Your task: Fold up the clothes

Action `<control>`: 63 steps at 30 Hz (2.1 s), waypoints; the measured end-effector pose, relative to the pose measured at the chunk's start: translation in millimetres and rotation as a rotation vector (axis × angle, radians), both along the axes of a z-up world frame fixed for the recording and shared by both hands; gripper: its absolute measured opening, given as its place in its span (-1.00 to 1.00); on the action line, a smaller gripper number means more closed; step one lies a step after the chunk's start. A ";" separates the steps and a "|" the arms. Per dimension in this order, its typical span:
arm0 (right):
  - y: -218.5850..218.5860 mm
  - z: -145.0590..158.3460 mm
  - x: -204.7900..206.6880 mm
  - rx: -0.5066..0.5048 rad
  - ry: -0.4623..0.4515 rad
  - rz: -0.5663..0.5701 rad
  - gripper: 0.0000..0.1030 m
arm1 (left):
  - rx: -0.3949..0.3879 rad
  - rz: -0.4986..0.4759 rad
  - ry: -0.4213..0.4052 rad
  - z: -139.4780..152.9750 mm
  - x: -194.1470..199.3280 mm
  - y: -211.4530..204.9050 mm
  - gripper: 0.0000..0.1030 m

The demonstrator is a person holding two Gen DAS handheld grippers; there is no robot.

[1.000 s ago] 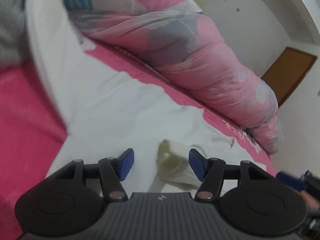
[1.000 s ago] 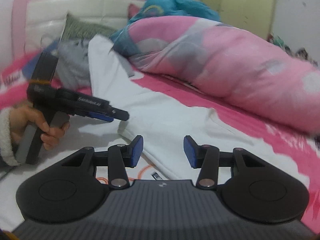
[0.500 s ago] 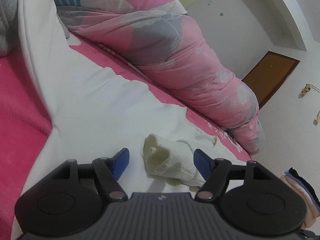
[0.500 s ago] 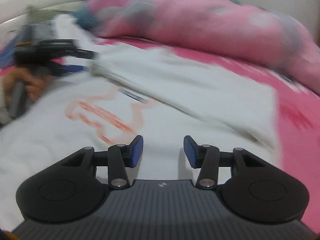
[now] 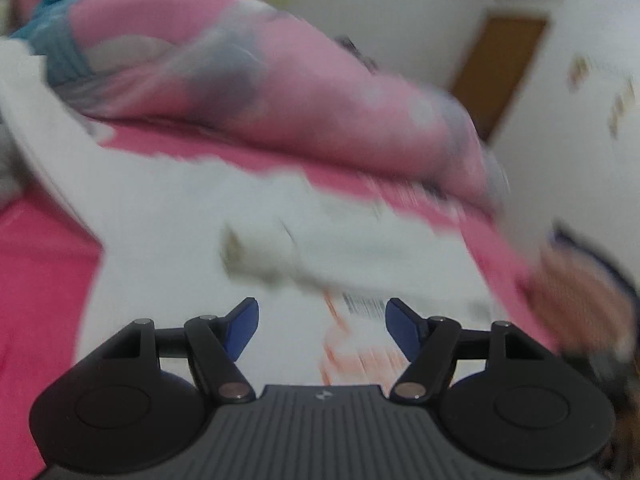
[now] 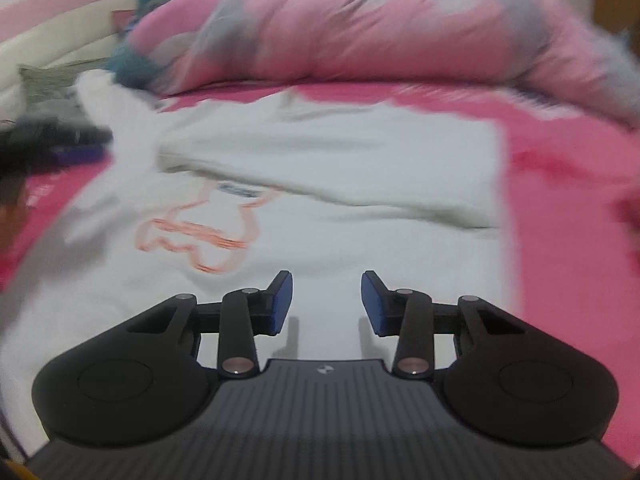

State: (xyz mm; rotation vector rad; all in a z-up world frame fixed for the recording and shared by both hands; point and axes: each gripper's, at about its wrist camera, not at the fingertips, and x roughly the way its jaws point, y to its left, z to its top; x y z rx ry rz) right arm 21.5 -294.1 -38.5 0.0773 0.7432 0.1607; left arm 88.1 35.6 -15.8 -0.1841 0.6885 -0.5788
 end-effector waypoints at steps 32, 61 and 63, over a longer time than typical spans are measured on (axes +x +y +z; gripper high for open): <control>58.8 -10.9 -213.9 -0.049 0.082 0.446 -0.41 | 0.181 -0.165 -0.098 2.5 -184.8 46.5 0.18; -46.6 -25.8 -190.9 -0.080 -0.063 0.182 -0.54 | 0.212 0.139 -0.003 0.6 -167.7 66.5 0.30; -52.0 -37.4 -203.0 -0.101 -0.018 0.199 -0.54 | 0.218 0.159 -0.018 7.8 -167.7 74.5 0.30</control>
